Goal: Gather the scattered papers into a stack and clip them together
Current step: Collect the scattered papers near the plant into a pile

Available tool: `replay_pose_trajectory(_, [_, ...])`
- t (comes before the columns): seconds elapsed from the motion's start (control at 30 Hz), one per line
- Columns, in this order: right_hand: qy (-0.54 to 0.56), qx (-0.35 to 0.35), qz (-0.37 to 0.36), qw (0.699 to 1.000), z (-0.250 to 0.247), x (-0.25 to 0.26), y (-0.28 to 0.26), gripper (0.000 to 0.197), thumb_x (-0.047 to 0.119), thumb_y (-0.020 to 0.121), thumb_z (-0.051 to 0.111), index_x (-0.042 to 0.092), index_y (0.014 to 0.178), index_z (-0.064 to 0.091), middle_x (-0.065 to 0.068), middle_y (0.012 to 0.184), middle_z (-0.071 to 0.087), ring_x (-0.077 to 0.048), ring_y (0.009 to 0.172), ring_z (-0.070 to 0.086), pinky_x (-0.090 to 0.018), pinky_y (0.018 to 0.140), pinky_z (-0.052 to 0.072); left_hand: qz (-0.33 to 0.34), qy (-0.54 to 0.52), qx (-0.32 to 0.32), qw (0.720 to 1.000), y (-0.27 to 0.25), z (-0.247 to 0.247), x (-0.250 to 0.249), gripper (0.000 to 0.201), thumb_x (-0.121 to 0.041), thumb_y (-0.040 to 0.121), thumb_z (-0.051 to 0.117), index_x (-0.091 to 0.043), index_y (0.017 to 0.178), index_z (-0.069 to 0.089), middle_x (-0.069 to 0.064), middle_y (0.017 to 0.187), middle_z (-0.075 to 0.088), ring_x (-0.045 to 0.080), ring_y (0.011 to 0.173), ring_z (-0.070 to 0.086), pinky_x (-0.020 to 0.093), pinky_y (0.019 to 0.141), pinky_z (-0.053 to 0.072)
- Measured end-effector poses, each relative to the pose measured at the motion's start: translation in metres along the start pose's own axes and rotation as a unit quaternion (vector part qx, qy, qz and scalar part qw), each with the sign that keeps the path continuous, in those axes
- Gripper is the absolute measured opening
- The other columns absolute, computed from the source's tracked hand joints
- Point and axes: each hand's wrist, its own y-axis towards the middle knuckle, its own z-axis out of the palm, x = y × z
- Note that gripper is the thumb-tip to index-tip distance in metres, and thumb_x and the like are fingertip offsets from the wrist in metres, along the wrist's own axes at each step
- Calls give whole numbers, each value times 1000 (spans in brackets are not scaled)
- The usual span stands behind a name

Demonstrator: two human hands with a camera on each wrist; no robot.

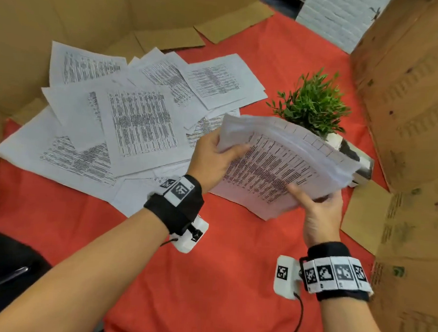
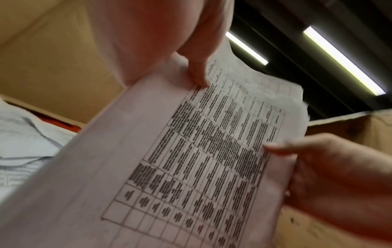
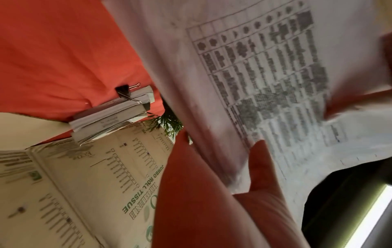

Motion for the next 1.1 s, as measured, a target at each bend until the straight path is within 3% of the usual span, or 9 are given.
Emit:
replay_pose_trajectory(0.13, [14, -93, 108, 990, -18, -24, -1, 111, 18, 66, 88, 21, 153, 19, -2, 144, 46, -17, 133, 47, -38, 105, 41, -38, -155, -40, 986, 6, -13, -6, 25, -2, 84, 71, -6, 108, 67, 17, 109, 71, 28, 99, 69, 45, 92, 55])
replay_pose_trajectory(0.2, [151, -40, 193, 969, -20, -41, -9, 116, 25, 59, 92, 12, 153, 26, -10, 142, 49, -29, 134, 46, -38, 99, 42, -83, -255, -32, 963, 6, -21, -4, 24, -2, 89, 65, -5, 113, 66, 20, 119, 65, 29, 106, 64, 46, 98, 51])
replay_pose_trajectory(0.27, [259, 25, 235, 936, -14, -48, -15, 103, 30, 65, 89, 8, 150, 36, -17, 148, 48, -35, 137, 44, -46, 109, 40, -142, -306, -1, 941, 3, -23, 3, 21, -4, 92, 60, -7, 112, 66, 17, 118, 66, 26, 103, 65, 45, 95, 53])
replay_pose_trajectory(0.37, [257, 46, 202, 944, -2, -34, -12, 65, 16, 85, 69, 5, 144, 44, -18, 143, 53, -34, 133, 50, -49, 110, 40, -181, -269, -18, 946, -1, -33, 21, 22, 1, 87, 63, -8, 106, 68, 7, 99, 74, 19, 89, 72, 38, 83, 59])
replay_pose_trajectory(0.5, [132, 27, 121, 983, -12, 5, 2, 34, -1, 90, 58, 8, 123, 61, -5, 118, 72, -21, 109, 69, -30, 84, 57, -146, -94, -55, 983, 17, -77, 21, 39, -4, 74, 79, -16, 107, 64, -4, 95, 77, 15, 88, 73, 41, 88, 54])
replay_pose_trajectory(0.57, [107, 57, 94, 988, -19, 18, 5, 35, 0, 86, 61, 10, 119, 64, -6, 115, 73, -21, 106, 70, -32, 85, 57, -122, -8, 14, 992, 24, -87, 9, 46, -12, 69, 83, -19, 110, 62, -7, 94, 77, 9, 89, 73, 34, 86, 55])
replay_pose_trajectory(0.67, [56, 75, 62, 994, -13, 28, 7, 30, 5, 75, 70, 11, 104, 70, -4, 105, 77, -19, 97, 72, -33, 85, 57, -88, 18, 105, 990, 23, -70, -8, 51, -15, 64, 85, -14, 112, 67, 4, 107, 75, 17, 102, 72, 32, 91, 56])
replay_pose_trajectory(0.9, [31, -25, -52, 998, -5, 17, 8, 35, 13, 76, 76, 6, 110, 69, 9, 97, 77, -10, 92, 70, -27, 85, 55, -14, -72, -18, 997, 16, -42, 7, 33, -1, 63, 84, -22, 87, 77, -5, 91, 78, 13, 89, 73, 30, 83, 57])
replay_pose_trajectory(1.1, [-20, -32, 29, 999, -9, -41, 1, 41, -7, 72, 76, 21, 102, 68, 18, 89, 76, 1, 84, 70, -21, 78, 53, -87, 18, 18, 996, 6, -29, 49, 66, -19, 58, 92, -13, 117, 62, 4, 111, 73, 19, 106, 70, 45, 95, 55])
